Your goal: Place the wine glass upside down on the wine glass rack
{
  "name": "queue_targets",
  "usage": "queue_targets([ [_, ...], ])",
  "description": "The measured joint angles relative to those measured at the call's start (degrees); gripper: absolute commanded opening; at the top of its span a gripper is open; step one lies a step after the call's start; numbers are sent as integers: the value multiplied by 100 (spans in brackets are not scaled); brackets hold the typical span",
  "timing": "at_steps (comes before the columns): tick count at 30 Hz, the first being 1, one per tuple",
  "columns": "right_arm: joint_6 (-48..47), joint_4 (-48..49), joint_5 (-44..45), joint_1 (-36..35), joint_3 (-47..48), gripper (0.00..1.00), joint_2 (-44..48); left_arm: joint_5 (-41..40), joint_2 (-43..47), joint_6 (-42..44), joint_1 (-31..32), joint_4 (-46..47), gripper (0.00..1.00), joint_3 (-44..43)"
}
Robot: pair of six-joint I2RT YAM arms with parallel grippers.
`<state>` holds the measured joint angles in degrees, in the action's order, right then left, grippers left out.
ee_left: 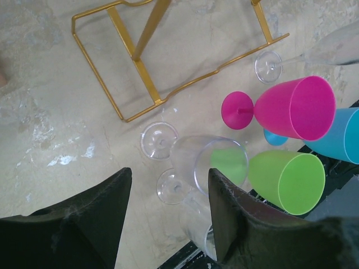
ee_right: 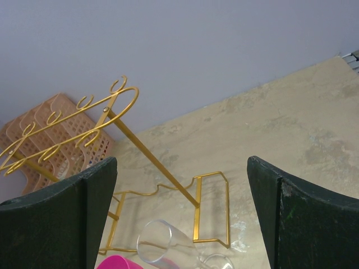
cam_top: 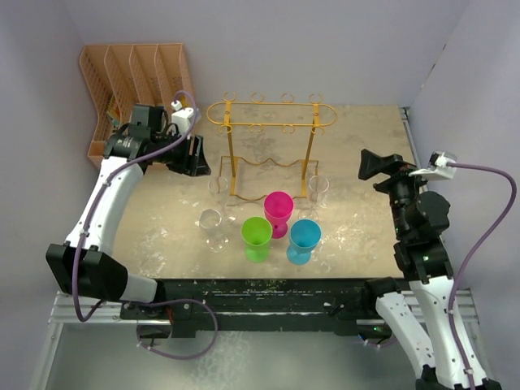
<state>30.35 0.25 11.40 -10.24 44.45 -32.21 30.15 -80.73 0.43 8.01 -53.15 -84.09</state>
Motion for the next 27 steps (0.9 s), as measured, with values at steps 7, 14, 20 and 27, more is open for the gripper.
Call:
queue_targets([
  [7,-39,-52,-39,0,195,100,-232,-142,0,-17,415,175,62,205],
  [14,-61,-50,-44,0,195,100,-245,-369,0,-31,439,323,58,533],
  [20,-81,-37,-46,0,195,100,-299,-474,0,-33,448,439,51,748],
  [27,-85,0,-46,0,195,100,-302,-605,2,-35,590,466,43,905],
])
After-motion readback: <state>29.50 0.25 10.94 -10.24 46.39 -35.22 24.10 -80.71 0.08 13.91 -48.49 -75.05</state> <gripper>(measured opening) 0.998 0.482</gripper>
